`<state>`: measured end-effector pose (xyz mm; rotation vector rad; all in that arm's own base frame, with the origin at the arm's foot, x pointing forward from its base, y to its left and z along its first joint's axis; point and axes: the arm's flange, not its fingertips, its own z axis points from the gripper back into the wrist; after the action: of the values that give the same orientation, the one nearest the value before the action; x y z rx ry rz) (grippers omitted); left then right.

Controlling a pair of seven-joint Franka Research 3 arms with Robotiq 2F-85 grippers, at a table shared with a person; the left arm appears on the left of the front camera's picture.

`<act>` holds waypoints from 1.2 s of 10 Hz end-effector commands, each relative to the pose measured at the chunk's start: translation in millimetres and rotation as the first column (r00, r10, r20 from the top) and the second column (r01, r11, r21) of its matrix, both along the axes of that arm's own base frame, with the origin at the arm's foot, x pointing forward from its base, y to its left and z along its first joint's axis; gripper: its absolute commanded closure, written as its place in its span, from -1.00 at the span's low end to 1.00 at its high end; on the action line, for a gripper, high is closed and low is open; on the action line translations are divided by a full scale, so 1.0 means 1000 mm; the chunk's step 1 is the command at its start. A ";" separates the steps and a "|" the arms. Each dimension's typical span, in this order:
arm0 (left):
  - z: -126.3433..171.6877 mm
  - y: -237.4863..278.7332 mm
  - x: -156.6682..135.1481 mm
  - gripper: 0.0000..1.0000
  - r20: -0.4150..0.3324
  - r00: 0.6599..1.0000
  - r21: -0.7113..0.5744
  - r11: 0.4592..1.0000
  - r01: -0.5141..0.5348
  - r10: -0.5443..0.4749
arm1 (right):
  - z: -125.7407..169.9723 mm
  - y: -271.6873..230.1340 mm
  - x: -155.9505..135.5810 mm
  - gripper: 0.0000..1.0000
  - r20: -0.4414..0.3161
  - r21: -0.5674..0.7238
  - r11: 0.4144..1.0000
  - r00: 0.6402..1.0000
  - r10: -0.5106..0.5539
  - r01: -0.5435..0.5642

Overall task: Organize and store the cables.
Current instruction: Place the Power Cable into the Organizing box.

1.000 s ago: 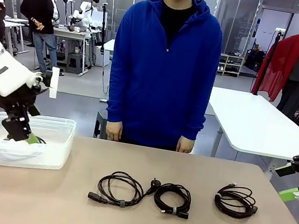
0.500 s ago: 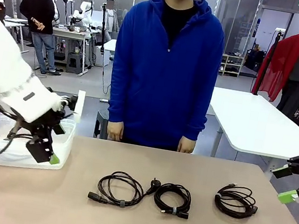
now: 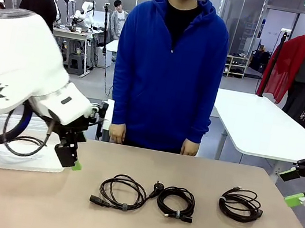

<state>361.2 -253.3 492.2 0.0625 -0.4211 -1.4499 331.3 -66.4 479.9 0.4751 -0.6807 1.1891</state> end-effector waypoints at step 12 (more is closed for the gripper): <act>-0.054 -0.089 0.023 -1.00 -0.124 0.992 0.066 0.998 -0.010 0.018 | 0.001 0.002 0.000 -1.00 0.000 0.012 1.000 1.000 -0.002 0.003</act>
<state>384.9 -341.6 440.5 0.0291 -0.2626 -1.4438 331.5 -65.9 480.4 0.4747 -0.6806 1.1902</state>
